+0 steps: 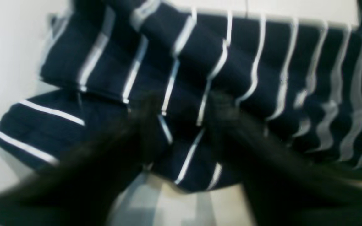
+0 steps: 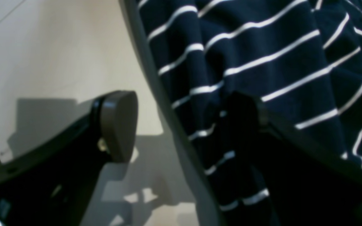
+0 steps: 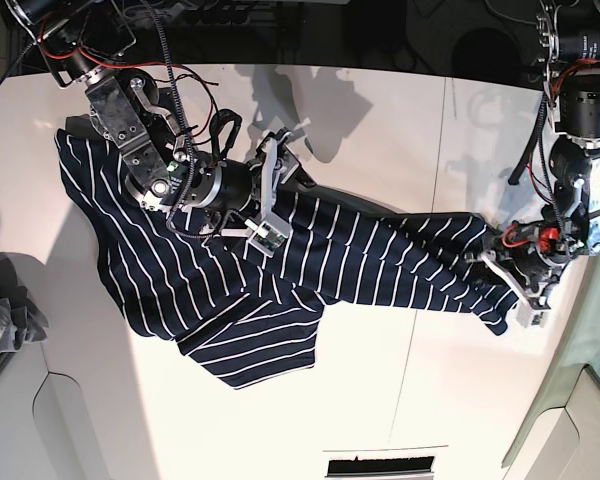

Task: Layout the t-shirt on the table in an organized manner, then fold the t-shirt properly

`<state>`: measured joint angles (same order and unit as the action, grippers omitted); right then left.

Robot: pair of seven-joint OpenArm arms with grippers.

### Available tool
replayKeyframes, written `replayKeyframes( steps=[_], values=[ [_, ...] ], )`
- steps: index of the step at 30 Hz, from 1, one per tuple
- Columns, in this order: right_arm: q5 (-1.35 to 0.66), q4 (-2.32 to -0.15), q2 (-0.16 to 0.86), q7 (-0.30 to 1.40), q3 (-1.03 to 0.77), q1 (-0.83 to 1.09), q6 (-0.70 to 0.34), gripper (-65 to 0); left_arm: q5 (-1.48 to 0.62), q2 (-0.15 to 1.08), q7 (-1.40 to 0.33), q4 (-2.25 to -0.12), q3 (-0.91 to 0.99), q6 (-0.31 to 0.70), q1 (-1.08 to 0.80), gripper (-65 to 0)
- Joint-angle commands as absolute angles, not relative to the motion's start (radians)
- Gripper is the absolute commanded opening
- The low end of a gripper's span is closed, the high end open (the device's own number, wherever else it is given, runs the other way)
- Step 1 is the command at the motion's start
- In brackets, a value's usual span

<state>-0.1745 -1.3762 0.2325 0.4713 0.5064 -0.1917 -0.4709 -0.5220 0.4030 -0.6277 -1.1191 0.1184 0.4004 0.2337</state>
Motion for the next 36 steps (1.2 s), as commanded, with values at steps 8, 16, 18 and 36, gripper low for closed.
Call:
replayKeyframes(
  steps=[8,16,18,36],
  values=[
    [-0.183,-1.389,0.233,0.444,0.503,-0.208,-0.467,-20.5,-0.545,0.357,-0.633,-1.114,0.271,0.342,0.246,-24.1],
    [-0.183,-1.389,0.233,0.445,0.503,-0.207,-0.467,-20.5,-0.492,0.281,-0.62,-1.079,0.287,0.317,0.246,-24.1],
    [-0.183,-1.389,0.233,0.445,0.503,-0.207,-0.467,-20.5,-0.472,0.262,-0.604,-1.077,0.287,0.298,0.246,-24.2],
    [-0.183,-1.389,0.233,0.445,0.503,-0.207,-0.467,-20.5,-0.583,0.253,-0.66,-1.389,0.287,0.465,0.271,-65.0]
  ],
)
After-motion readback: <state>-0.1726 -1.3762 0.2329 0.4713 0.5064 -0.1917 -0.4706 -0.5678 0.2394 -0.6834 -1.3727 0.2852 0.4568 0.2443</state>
